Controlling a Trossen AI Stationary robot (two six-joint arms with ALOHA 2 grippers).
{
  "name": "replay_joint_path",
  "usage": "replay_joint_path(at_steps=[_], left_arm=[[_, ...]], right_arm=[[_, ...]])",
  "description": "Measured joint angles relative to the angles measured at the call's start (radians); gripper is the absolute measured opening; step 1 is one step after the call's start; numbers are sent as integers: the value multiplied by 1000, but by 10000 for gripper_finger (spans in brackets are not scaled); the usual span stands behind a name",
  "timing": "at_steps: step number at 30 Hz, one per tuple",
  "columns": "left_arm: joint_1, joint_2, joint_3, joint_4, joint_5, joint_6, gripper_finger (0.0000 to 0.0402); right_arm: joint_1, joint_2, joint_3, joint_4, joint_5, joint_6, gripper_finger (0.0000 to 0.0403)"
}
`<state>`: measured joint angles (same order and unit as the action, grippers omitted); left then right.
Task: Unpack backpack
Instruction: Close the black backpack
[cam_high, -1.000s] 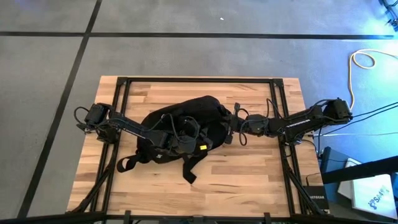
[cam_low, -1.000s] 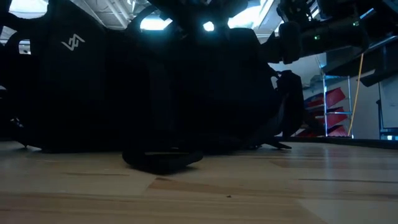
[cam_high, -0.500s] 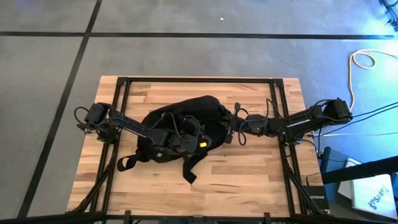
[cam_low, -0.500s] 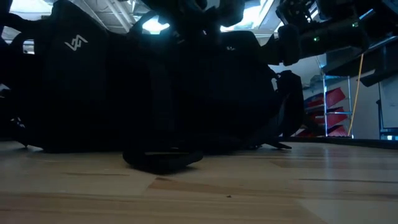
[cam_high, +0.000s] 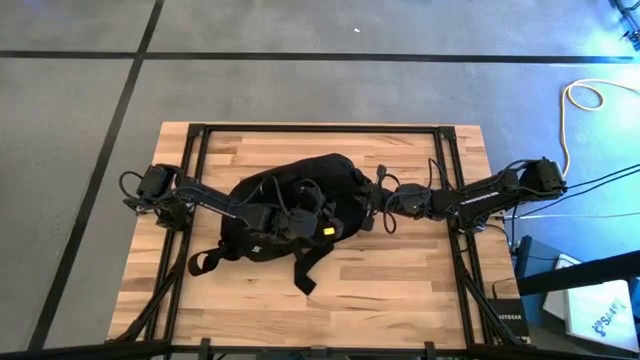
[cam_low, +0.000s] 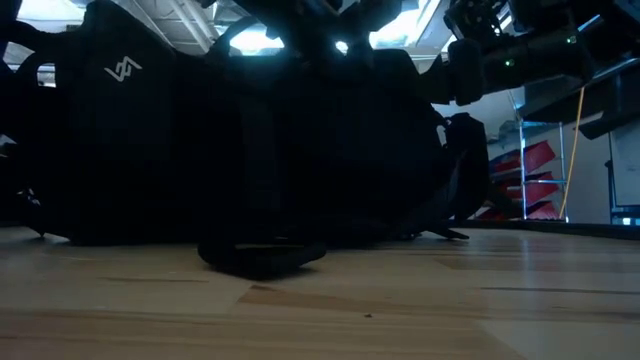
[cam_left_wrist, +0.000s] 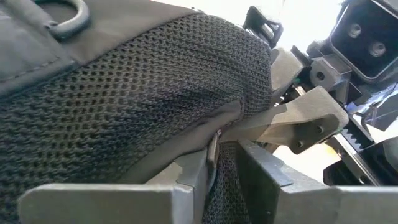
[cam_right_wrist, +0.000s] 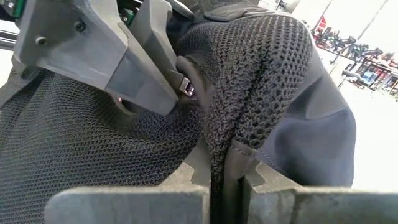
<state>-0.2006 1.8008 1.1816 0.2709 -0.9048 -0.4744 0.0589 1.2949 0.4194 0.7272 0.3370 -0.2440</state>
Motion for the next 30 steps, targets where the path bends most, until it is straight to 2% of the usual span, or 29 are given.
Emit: replay_joint_path(at_steps=[5,10,15,20,30], left_arm=[[6,0,0,3,3,-14,81],[-9,0,0,16,-64,15,77],[-28,0,0,21,-133,29,53],[-29,0,0,33,-142,29,8],[-27,0,0,31,-130,37,1]], right_arm=[[0,0,0,1,-5,1,0],[0,0,0,1,-8,1,0],[0,0,0,-1,-12,2,0],[0,0,0,-4,-12,3,0],[0,0,1,-9,10,3,0]])
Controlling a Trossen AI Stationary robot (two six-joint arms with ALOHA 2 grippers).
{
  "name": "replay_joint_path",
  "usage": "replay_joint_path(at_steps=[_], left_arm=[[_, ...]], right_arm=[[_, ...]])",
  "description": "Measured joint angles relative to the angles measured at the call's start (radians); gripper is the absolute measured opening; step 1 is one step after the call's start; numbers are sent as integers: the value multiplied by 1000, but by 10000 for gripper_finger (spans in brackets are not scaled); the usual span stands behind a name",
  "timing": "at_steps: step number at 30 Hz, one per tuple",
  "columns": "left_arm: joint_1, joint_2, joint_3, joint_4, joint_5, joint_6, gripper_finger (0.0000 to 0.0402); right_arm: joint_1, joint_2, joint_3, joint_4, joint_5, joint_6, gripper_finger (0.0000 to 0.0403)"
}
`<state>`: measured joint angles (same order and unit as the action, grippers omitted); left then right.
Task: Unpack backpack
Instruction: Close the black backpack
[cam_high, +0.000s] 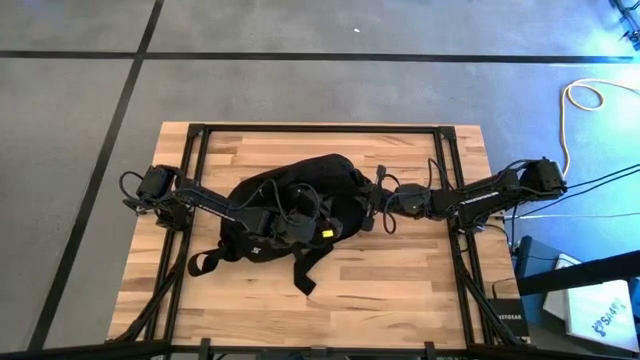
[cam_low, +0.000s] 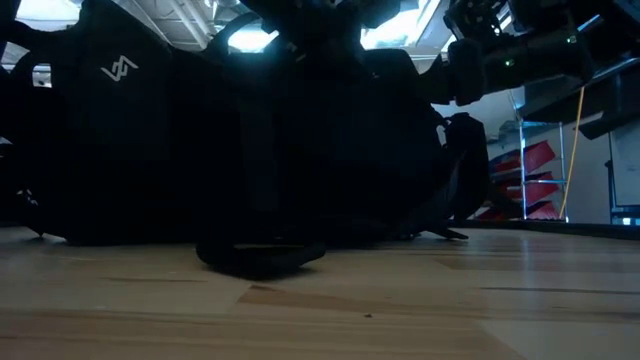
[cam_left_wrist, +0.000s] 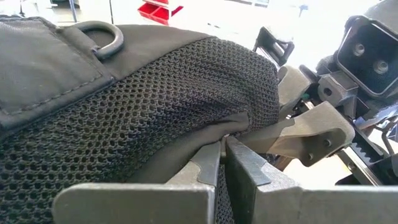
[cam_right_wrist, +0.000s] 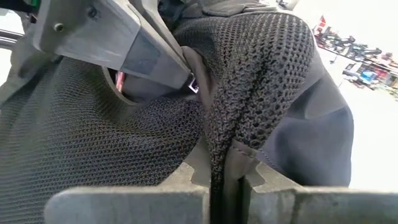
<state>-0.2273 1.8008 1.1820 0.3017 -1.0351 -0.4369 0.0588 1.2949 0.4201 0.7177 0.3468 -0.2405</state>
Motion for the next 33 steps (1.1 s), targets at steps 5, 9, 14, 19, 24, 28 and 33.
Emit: replay_joint_path(at_steps=[5,9,14,19,24,28,33], left_arm=[[1,0,0,-2,5,14,1],[-3,0,0,-5,-20,52,0],[-11,-8,1,-16,-52,85,0],[-11,-11,3,-116,-78,5,0],[-18,-12,3,-144,-133,3,0],[-30,-39,1,-204,-215,-6,1],[-51,-99,1,-314,-248,-69,1]], right_arm=[[1,0,0,-6,35,0,0],[1,0,1,-6,36,2,0],[2,0,3,0,48,3,0],[2,2,1,10,74,3,0],[2,2,1,10,103,3,0],[0,2,-3,-1,191,0,0],[0,1,-3,0,210,8,0]])
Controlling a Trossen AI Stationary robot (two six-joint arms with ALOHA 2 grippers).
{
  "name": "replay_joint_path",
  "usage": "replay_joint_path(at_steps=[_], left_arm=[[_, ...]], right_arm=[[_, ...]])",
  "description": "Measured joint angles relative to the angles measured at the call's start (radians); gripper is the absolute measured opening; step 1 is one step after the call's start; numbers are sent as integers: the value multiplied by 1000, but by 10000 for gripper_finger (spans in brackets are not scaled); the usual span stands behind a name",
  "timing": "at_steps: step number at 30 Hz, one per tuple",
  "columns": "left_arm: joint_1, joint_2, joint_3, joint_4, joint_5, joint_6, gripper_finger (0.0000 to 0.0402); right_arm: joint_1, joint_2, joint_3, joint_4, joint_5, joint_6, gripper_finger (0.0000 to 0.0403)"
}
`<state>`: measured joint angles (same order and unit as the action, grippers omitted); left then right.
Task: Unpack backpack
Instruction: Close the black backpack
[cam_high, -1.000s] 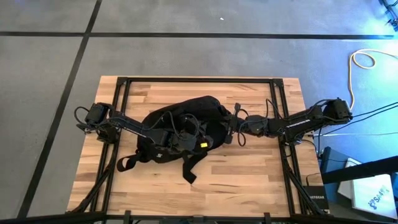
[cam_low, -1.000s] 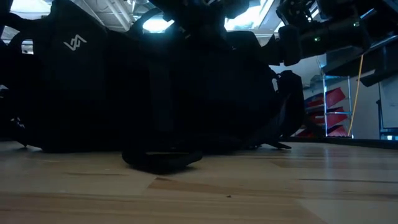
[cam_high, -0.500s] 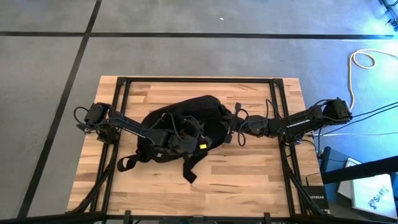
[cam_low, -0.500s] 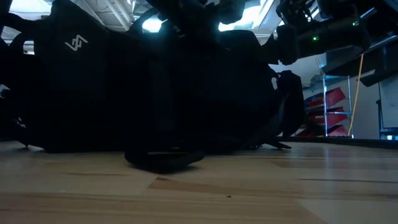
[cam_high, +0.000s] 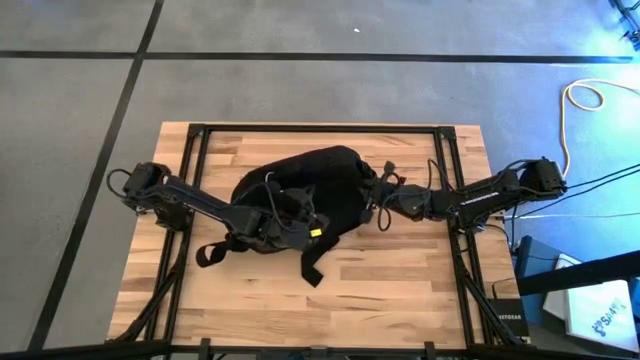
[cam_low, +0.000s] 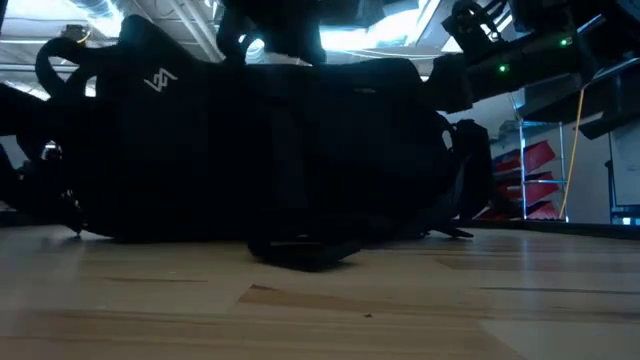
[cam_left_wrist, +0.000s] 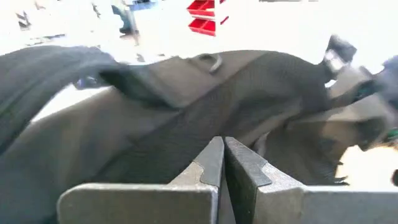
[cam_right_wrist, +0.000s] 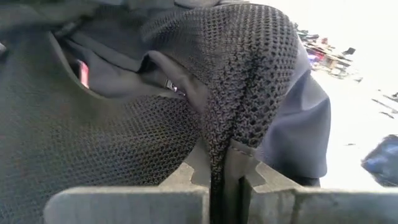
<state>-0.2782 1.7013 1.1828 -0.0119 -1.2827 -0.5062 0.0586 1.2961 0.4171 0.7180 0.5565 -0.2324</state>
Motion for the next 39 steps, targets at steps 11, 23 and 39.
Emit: replay_joint_path(at_steps=[11,23,39], left_arm=[[-2,44,0,85,356,-48,1],[-97,32,0,105,187,-73,24],[-79,29,0,-2,285,-177,117]], right_arm=[[0,0,29,40,-176,48,15],[96,12,48,65,-102,-46,5],[92,14,48,81,-81,-53,5]])
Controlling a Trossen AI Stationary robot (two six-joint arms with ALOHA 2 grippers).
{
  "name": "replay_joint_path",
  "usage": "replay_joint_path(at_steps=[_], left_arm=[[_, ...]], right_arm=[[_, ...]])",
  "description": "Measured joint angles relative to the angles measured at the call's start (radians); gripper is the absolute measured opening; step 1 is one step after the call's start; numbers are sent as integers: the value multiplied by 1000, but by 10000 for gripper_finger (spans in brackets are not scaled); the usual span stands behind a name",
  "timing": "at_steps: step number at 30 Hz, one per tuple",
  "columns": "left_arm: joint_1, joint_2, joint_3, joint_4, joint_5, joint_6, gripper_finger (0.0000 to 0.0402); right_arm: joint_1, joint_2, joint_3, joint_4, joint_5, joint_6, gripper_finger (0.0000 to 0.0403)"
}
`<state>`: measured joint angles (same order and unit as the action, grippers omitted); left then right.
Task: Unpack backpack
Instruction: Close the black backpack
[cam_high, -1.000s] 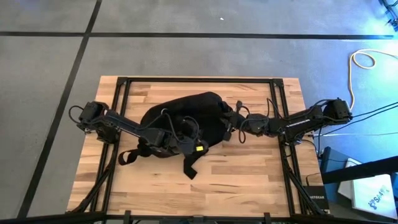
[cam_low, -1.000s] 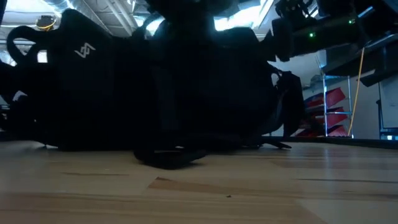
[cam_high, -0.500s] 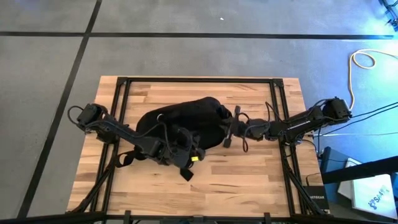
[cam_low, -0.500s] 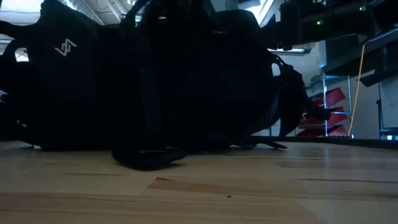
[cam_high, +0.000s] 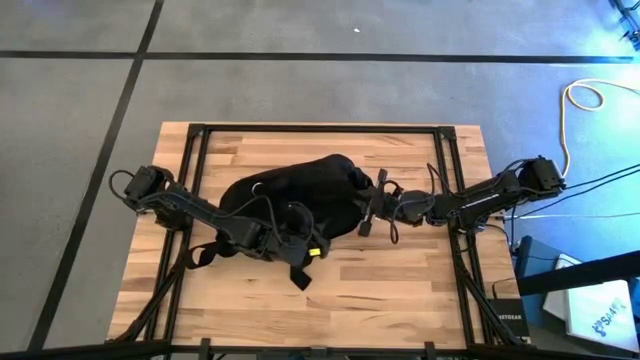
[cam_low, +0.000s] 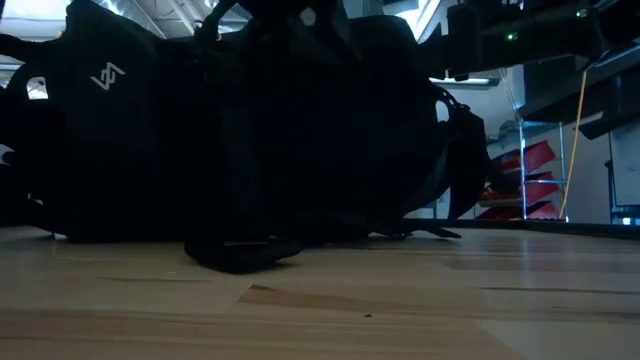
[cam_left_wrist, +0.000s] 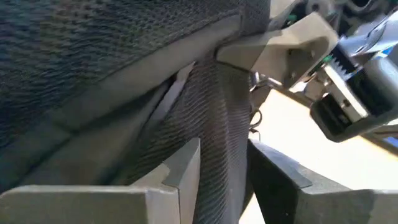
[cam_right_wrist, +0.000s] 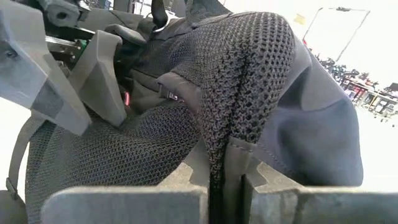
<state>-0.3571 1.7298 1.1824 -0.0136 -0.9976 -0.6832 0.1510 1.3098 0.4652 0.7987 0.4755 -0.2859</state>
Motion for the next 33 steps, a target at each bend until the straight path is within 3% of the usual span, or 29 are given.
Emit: replay_joint_path(at_steps=[3,5,8,13,16,18,23,33], left_arm=[[-6,0,0,-60,-8,-35,117],[-15,0,0,-103,40,-28,117],[-35,-2,0,-127,218,81,117],[-92,-6,0,-144,599,278,117],[-111,4,3,-231,673,260,117],[-114,12,3,-370,628,183,116],[-114,6,-1,-710,342,-43,94],[-90,-18,-1,-957,-104,-202,46]], right_arm=[[0,0,0,-6,1,0,5],[0,0,1,-14,3,0,5],[0,0,1,-18,8,-3,5],[1,1,1,-18,13,-8,5],[1,1,1,-16,11,-8,5],[1,2,1,-17,10,-8,5],[-1,1,2,-22,28,-8,5],[-1,0,2,-74,9,27,5]])
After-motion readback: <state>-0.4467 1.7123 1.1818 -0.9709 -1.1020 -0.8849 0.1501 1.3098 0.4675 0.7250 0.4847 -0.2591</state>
